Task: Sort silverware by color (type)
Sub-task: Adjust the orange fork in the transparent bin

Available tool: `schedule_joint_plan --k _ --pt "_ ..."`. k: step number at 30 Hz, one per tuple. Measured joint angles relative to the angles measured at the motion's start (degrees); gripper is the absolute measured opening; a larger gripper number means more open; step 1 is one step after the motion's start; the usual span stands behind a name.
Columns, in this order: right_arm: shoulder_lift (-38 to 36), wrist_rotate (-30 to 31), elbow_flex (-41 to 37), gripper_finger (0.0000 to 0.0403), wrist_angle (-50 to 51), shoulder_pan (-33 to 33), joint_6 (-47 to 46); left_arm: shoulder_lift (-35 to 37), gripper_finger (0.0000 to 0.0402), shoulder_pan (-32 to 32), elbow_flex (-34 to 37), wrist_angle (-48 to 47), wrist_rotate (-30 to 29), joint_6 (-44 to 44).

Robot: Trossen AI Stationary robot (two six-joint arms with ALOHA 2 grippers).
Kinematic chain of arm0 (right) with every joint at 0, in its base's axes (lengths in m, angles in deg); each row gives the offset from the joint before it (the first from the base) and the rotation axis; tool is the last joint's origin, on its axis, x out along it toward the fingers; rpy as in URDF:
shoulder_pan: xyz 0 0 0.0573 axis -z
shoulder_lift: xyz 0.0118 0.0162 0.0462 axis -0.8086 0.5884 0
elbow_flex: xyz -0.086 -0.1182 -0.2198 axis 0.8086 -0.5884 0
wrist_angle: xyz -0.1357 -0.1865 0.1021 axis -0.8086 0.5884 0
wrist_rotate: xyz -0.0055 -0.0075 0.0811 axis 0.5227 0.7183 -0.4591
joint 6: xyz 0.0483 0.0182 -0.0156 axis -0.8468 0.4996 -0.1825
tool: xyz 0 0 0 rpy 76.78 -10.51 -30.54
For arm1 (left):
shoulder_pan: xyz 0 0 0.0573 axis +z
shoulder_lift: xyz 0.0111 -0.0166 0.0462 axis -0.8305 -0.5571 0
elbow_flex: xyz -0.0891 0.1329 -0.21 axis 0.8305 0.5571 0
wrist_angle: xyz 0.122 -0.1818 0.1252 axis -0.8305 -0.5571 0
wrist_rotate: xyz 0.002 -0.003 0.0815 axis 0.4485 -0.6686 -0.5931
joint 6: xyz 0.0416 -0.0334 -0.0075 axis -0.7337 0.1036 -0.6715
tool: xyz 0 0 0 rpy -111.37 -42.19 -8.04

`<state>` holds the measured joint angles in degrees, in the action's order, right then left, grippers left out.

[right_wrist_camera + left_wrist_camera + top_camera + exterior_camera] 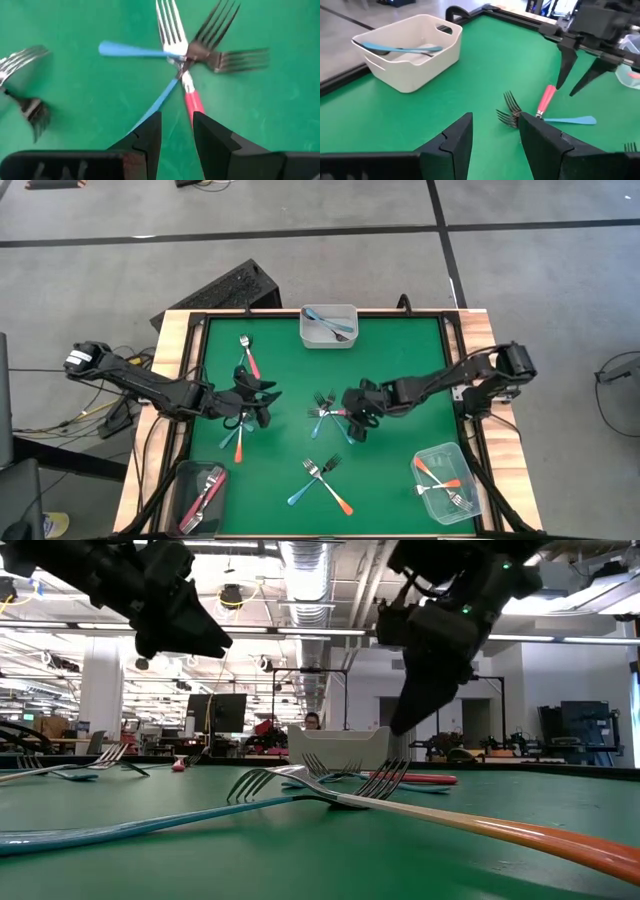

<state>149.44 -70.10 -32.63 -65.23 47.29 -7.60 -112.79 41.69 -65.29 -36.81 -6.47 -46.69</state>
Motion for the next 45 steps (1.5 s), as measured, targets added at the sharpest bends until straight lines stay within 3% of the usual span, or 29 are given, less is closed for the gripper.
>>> schedule_joint_plan --k 7,16,22,29,34,39,45 --pt "0.0 8.0 -2.2 0.0136 -11.3 -1.1 -0.9 0.0 0.0146 0.9 0.0 0.3 0.7 -0.9" --pt "0.1 8.5 -2.3 0.0161 -9.6 -0.2 -12.1 0.0 0.0146 0.9 0.0 0.0 0.2 5.6" --pt "2.1 8.7 -2.1 0.0165 -11.3 -1.4 -5.9 -1.4 0.0146 0.7 0.0 0.1 -0.3 5.9" --pt "2.4 8.6 -2.1 0.0143 -10.3 -1.0 -2.9 -7.4 0.0146 1.2 0.0 4.4 -1.3 5.9" --pt "-1.2 8.3 -2.3 0.0106 0.8 -2.0 -6.9 -10.5 0.0146 1.2 0.0 5.2 -0.4 5.8" --pt "-8.4 -2.4 -2.2 0.0079 11.8 -8.6 -9.4 -11.6 0.0146 1.9 0.0 6.5 0.3 3.7" --pt "-17.3 -12.9 -2.3 0.0080 21.7 -17.8 -16.4 -11.1 0.0146 2.9 0.0 11.0 1.0 0.3"
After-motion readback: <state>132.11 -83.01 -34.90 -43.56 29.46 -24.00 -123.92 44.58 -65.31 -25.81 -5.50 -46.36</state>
